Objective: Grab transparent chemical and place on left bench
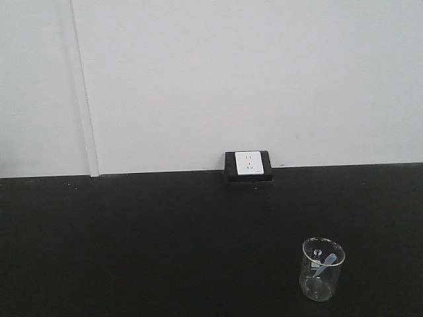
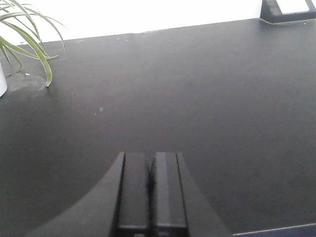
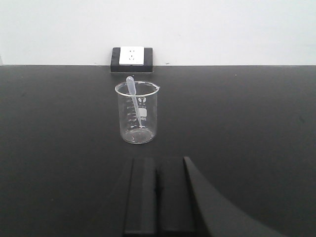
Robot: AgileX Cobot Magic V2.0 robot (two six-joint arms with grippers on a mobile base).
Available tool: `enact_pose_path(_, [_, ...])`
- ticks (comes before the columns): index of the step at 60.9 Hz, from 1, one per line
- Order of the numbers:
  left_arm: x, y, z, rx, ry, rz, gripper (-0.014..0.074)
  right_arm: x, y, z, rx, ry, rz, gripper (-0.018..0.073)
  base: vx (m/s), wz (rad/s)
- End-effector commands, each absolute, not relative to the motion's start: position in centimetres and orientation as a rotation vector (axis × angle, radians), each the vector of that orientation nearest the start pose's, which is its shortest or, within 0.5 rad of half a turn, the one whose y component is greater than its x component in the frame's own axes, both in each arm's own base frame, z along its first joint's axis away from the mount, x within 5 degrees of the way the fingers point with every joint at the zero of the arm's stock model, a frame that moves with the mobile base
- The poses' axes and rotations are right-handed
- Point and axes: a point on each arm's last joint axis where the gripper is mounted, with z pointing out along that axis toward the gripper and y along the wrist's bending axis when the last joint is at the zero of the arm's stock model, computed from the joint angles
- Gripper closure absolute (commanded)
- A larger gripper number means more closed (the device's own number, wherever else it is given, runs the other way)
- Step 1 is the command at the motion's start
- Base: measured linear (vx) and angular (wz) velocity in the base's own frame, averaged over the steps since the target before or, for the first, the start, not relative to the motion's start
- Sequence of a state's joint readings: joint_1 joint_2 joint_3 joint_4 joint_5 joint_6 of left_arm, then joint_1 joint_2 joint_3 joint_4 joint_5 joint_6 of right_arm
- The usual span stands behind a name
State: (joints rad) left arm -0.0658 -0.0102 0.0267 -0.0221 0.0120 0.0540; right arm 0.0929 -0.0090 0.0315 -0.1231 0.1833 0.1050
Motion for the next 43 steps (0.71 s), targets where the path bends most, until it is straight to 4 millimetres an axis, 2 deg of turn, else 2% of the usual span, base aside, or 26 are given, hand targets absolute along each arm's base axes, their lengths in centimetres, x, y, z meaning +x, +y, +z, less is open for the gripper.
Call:
enact_pose_path(1, [5.50, -0.36, 20.63, 0.064, 1.429, -0.035, 0.0600, 5.65, 0.37, 19.24, -0.085, 1.602, 0.033, 0.0566, 0.00, 0.00])
enact_pose_path(43, [5.50, -0.36, 20.63, 0.064, 1.429, -0.035, 0.0600, 5.65, 0.37, 19.24, -0.085, 1.601, 0.033, 0.0566, 0.00, 0.00])
